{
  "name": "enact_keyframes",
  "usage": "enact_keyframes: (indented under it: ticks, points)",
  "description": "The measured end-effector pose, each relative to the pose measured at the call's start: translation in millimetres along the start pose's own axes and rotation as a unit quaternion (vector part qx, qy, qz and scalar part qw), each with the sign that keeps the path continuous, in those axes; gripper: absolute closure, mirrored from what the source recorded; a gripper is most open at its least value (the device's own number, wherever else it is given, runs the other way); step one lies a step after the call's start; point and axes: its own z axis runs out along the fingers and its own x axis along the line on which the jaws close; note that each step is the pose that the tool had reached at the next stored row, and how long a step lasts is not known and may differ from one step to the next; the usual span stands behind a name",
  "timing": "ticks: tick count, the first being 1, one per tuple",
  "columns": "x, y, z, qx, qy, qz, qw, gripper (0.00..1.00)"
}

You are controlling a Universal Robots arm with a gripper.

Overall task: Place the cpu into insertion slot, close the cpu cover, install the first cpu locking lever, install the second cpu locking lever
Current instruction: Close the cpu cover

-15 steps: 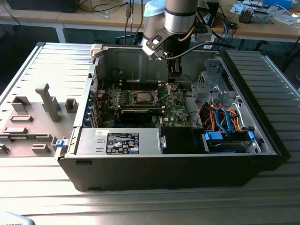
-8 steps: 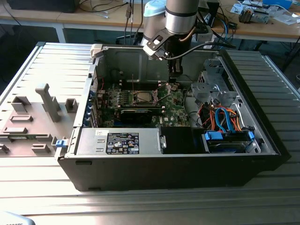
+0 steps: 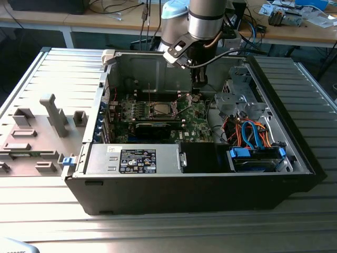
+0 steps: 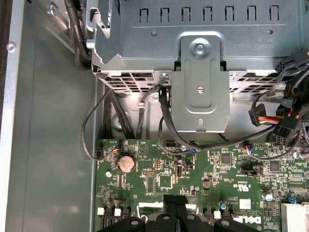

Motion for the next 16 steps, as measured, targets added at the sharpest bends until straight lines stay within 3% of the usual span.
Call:
enact_keyframes:
  ticks: [5,12,16]
  points:
    - [-0.2,10.5,3.9,0.0,0.0,0.0,1.0,0.89]
    - [-0.3,14.0,5.0,0.0,0.0,0.0,1.0,0.89]
    - [-0.4,16.7,8.9,0.0,0.0002,0.0,1.0,0.89]
